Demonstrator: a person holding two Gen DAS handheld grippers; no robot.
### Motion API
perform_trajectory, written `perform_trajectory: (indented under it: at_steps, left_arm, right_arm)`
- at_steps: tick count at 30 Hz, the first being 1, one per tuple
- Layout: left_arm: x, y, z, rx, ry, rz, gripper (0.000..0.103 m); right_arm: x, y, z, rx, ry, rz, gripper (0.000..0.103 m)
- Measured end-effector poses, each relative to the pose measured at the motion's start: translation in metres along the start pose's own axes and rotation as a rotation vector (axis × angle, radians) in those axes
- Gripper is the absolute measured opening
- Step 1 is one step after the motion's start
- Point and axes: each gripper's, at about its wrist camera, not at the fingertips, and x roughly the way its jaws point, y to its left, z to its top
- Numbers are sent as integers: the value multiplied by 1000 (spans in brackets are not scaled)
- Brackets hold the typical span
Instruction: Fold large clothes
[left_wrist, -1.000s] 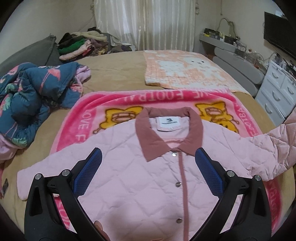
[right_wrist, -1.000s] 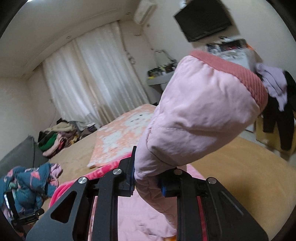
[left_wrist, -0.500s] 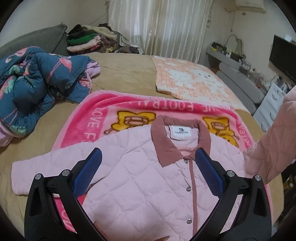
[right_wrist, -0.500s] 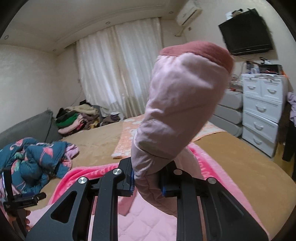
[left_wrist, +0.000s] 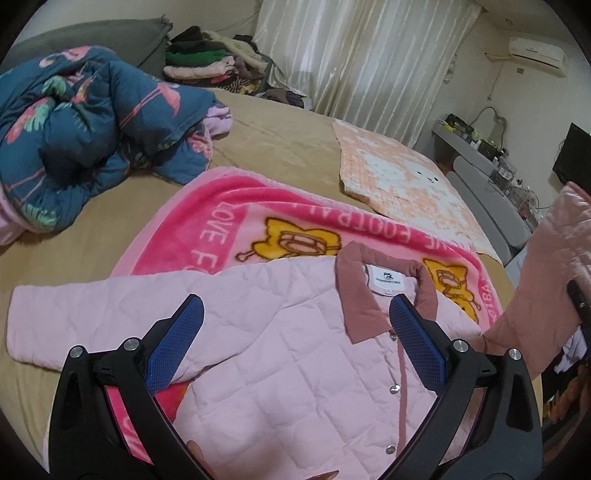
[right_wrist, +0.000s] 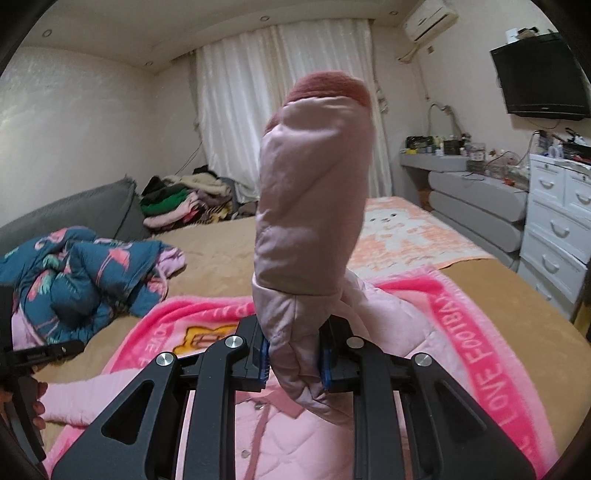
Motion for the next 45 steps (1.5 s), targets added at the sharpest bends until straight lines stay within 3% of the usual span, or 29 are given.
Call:
perform_trajectory:
  at_steps: [7,18,22,26,27,29,32,37,41,43,44,45]
  left_arm:
    - [7,18,-11,-45,18,-26,94]
    - [16,25,-31,-90,72,-148,94]
    - [23,26,-39,-128,97,-219,94]
    - [37,18,-51,-138,154,-265,94]
    - [40,16,-54,-137,168,-271,94]
    - [49,12,-62,-139,203,-287,94]
    - [62,7,-75,-138,256,-330,94]
    - [94,-1,-106,-167,381,-355,94]
    - [121,2,-133,-270,483,-336,94]
    - [127,3,-142,-308,480,-328,93]
    - [125,2,-143,-304,455,-322,90]
    - [125,1,-143,-297,441,-320,72]
  right_arm:
    - [36,40,-43,-38,81,55,19]
    - [84,95,-131,-109,266,77,19]
    - [89,110,-161,-137,352,105,24]
    - [88,124,-184,-178,411,135,40]
    - [86,127,-188,-186,425,150,53]
    - [84,129,-193,-187,461,176,69]
    - [69,135,-199,-232,500,194,75]
    - [35,109,-186,-168,464,226,83]
    - [10,70,-171,-150,413,131,85]
    - [2,53,-168,-133,398,93,85]
    - [-2,43,-165,-121,390,78,85]
    - [-6,31,-162,-103,380,57,85]
